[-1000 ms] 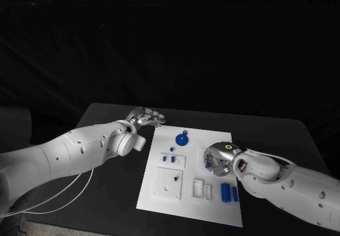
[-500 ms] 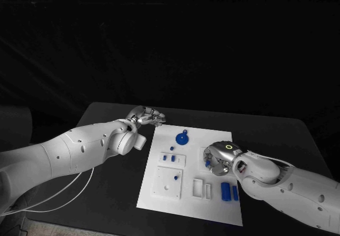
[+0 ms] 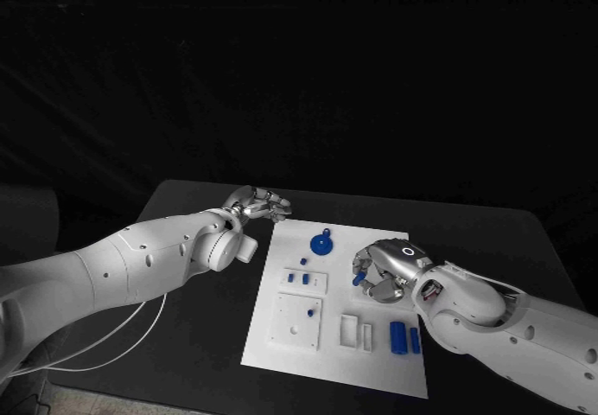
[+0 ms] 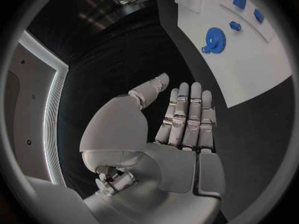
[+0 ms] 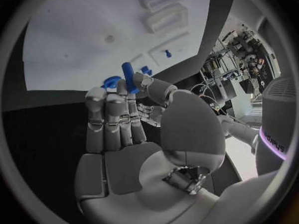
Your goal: Assemble the parts on the task board
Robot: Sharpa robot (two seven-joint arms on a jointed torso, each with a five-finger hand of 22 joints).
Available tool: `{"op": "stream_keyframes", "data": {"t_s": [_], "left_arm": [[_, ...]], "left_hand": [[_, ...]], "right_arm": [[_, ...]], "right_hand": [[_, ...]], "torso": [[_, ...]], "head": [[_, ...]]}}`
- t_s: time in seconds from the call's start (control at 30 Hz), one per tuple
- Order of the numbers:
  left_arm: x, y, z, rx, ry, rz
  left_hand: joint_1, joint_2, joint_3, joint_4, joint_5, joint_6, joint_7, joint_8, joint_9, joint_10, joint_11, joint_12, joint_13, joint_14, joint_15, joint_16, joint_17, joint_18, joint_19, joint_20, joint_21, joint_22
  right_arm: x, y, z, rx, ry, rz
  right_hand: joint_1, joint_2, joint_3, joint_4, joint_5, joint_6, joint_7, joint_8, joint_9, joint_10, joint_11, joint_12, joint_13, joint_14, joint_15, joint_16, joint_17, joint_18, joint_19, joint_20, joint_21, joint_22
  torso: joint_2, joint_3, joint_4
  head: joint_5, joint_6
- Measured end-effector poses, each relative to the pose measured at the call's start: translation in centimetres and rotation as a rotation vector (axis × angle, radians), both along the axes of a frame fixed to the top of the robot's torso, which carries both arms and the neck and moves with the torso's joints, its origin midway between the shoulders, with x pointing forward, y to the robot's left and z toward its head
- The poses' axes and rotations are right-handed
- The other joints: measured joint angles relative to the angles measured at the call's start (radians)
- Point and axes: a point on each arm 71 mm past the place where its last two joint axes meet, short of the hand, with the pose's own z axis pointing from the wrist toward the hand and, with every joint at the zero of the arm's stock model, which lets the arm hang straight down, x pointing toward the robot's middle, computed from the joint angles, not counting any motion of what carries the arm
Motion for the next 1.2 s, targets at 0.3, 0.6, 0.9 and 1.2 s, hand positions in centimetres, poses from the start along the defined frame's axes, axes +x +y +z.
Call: {"op": "stream_keyframes", "data": {"t_s": [0.3,0.6,0.9,1.2], "left_arm": [[0.2,-0.2,-0.1,0.002,0.0,0.003],[0.5,-1.3,-0.1,-0.002,-0.002,-0.01],[0.5,-2.1,-0.1,-0.007,-0.002,-0.023],[0.3,-2.5,-0.1,-0.012,0.0,-0.036]], "left_hand": [[0.0,0.0,0.0,0.0,0.0,0.0,0.0,0.0,0.0,0.0,0.0,0.0,0.0,0.0,0.0,-0.004,0.001,0.0,0.0,0.0,0.0,0.0],[0.0,0.0,0.0,0.0,0.0,0.0,0.0,0.0,0.0,0.0,0.0,0.0,0.0,0.0,0.0,-0.004,0.003,0.0,0.0,0.0,0.0,0.001],[0.0,0.0,0.0,0.0,0.0,0.0,0.0,0.0,0.0,0.0,0.0,0.0,-0.001,0.0,0.0,-0.004,0.004,0.0,0.0,0.0,0.0,0.001],[-0.004,0.004,0.0,0.0,0.0,0.0,0.0,0.0,0.0,0.0,0.0,0.0,-0.001,0.0,0.0,-0.004,0.005,0.0,0.0,0.0,0.0,0.001]], "right_arm": [[-1.8,5.2,0.7,0.071,0.001,0.103],[-4.6,10.8,-1.2,0.089,0.044,0.218],[-6.0,12.7,-3.7,0.043,0.058,0.258],[-5.9,12.6,-5.2,-0.015,0.047,0.251]], "right_hand": [[0.0,0.0,0.004,-0.002,0.0,0.003,-0.003,0.0,0.0,0.004,-0.004,0.0,0.005,0.0,0.0,0.0,0.0,0.0,0.002,0.001,0.001,0.0],[0.0,0.0,0.007,-0.002,0.0,0.003,-0.003,-0.001,0.0,0.005,-0.005,0.0,0.006,0.001,-0.001,0.0,0.0,0.0,0.003,-0.004,0.004,0.0],[0.0,0.0,0.011,-0.006,0.0,0.001,-0.005,0.001,0.007,0.005,-0.005,0.0,0.012,0.002,-0.001,0.0,0.0,0.0,0.001,-0.006,0.004,0.0],[-0.001,-0.002,0.014,-0.008,0.0,0.001,-0.005,0.001,0.014,0.005,-0.005,0.0,0.012,0.002,-0.002,0.0,0.0,0.0,0.001,-0.006,0.004,0.0]], "torso": [[0.0,-0.0009,0.0003],[-0.004,-0.0046,0.0011],[-0.005,-0.0084,0.0043],[-0.006,-0.0078,0.0037]], "head": [[0.01,-0.002],[0.017,-0.005],[0.027,-0.012],[0.034,-0.02]]}}
